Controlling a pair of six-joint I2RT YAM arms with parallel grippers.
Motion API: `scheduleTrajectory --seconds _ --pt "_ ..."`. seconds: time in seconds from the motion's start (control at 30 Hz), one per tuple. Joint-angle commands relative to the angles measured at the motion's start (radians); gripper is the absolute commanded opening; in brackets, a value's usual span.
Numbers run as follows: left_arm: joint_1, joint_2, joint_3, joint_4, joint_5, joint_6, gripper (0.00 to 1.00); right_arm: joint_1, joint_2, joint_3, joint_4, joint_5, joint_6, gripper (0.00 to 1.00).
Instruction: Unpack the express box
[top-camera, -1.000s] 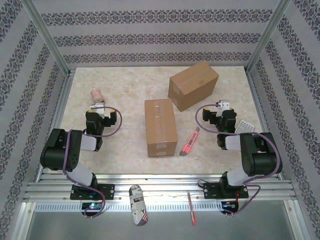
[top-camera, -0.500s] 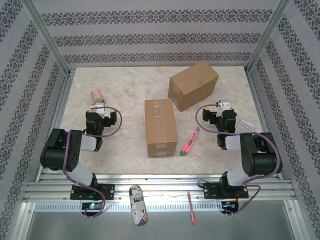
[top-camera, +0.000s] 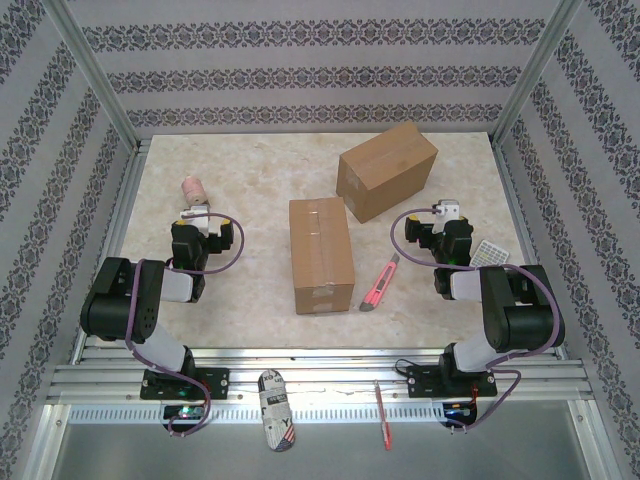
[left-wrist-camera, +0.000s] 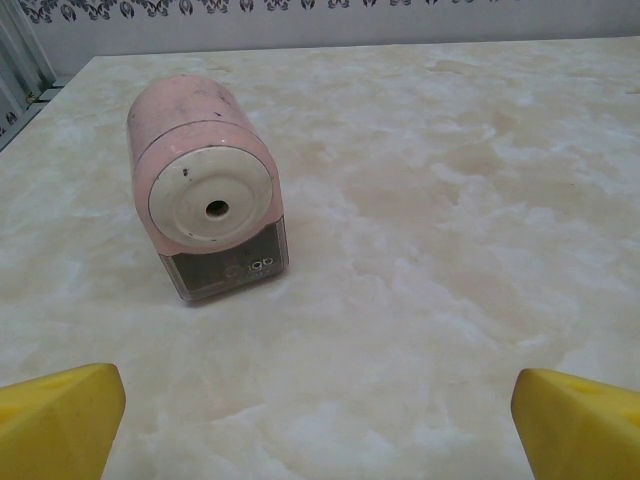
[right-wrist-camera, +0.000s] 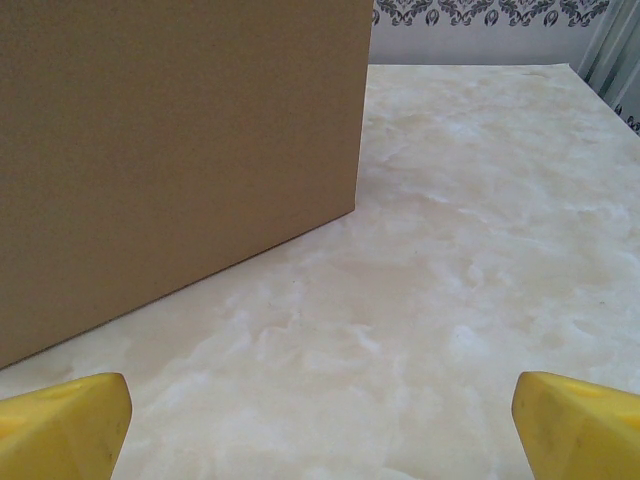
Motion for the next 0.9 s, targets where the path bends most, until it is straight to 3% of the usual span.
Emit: scheduleTrajectory --seconds 0.0,0.13,0.23,0.37,0.43,0.63,0.73,0.87 --pt "0.004 -0.012 0.005 -0.011 -0.004 0.000 1.00 0.000 -0.009 0.008 0.014 -0.003 0.009 0.98" --pt "0.002 -0.075 0.028 -0.096 -0.015 0.001 1.00 -0.004 -0.073 -0.002 0.004 -0.057 0.004 0.98" --pt "0.001 -0.238 0.113 -0.373 -0.107 -0.040 1.00 0.046 -0.304 0.097 -0.398 0.014 -0.004 0.98" --pt "0.001 -0.395 0.306 -0.795 -0.195 -0.201 0.97 0.094 -0.498 0.294 -0.893 0.092 0.087 0.98" --pt "0.002 -0.419 0.408 -0.968 -0.128 -0.272 0.94 0.116 -0.548 0.402 -1.102 0.111 0.142 0.98" --pt "-0.002 -0.462 0.608 -1.289 0.231 -0.448 0.92 0.185 -0.544 0.708 -1.584 0.046 0.253 0.98" --pt "-0.018 -0.457 0.692 -1.464 0.339 -0.495 0.92 0.239 -0.491 0.821 -1.741 -0.030 0.308 0.98" --pt "-0.059 -0.432 0.791 -1.700 0.371 -0.493 0.91 0.363 -0.393 0.920 -1.836 -0.052 0.344 0.98"
